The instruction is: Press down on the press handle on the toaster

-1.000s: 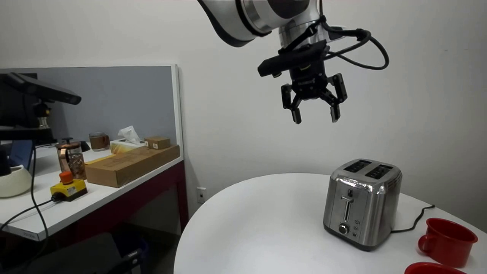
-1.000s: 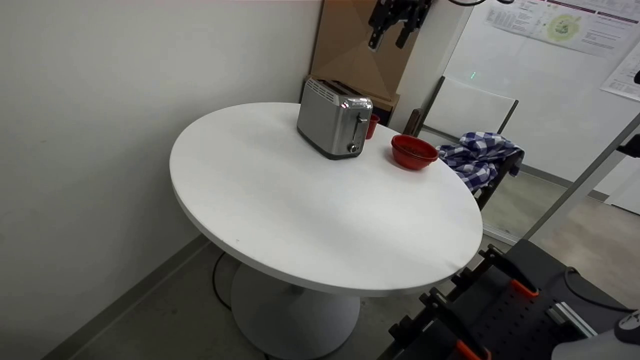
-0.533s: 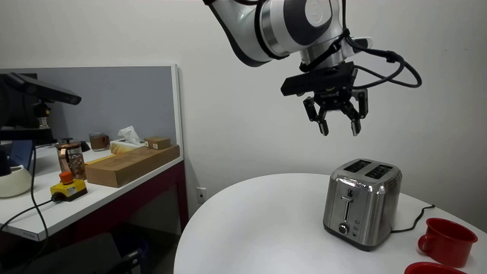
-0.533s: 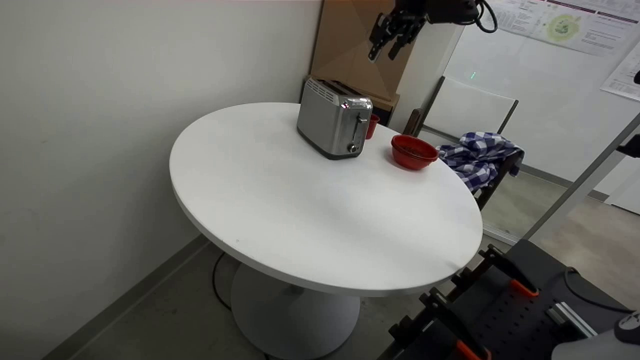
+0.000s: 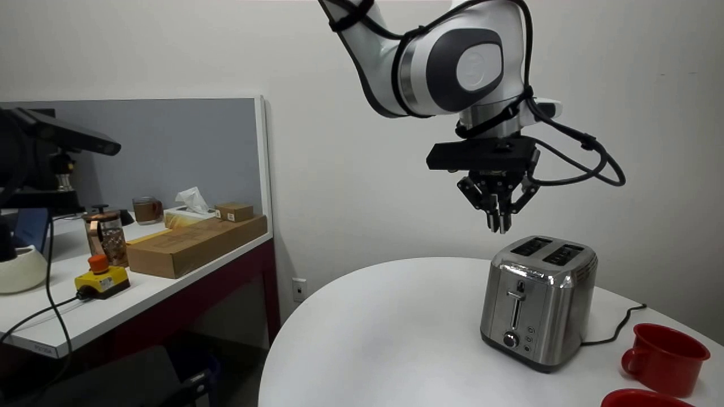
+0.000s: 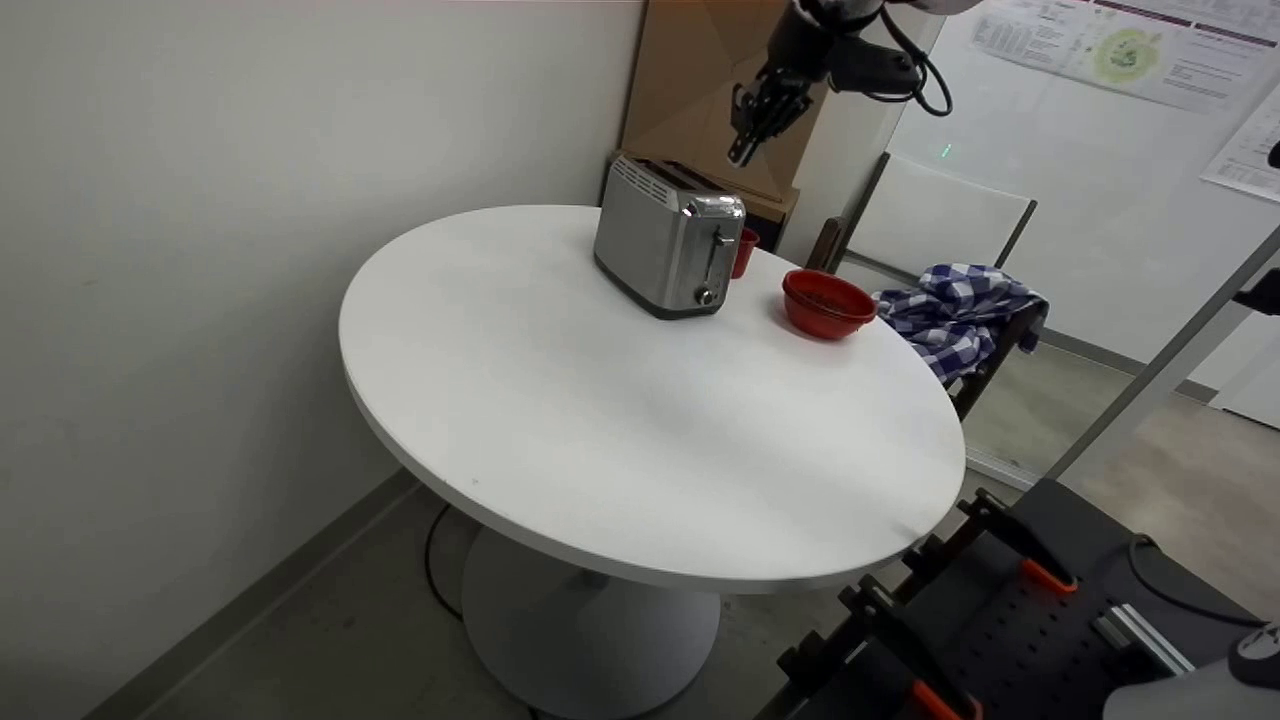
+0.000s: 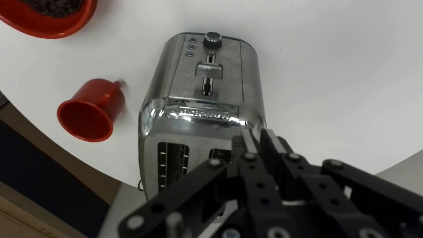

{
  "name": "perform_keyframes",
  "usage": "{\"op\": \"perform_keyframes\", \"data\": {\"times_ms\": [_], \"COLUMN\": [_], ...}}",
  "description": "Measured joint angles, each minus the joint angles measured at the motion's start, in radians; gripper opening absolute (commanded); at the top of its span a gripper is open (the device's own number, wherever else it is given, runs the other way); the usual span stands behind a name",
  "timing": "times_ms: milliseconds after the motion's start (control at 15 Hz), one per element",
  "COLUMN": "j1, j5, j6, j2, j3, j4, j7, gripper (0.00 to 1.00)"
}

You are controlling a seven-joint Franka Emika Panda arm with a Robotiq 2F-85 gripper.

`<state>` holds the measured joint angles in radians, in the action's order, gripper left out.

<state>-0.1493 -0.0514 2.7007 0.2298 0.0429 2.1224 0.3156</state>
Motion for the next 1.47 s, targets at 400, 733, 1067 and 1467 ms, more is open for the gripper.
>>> {"op": "perform_keyframes", "data": {"times_ms": [400, 733, 1067, 1467], "j1": [-0.038, -0.053, -0.071, -0.076], "j5": [-0.054, -0.038, -0.006, 0.003], "j6": [0.003, 0.002, -0.010, -0.036], "j2": [0.088, 0.153, 0.197, 0.251], "j3": [-0.051, -0.049, -0.035, -0.035], "j4": [-0.049, -0.087, -0.124, -0.164], "j7": [0.115, 0.119, 0.119, 0.115], "gripper": [0.00, 0.00, 0.00, 0.00]}}
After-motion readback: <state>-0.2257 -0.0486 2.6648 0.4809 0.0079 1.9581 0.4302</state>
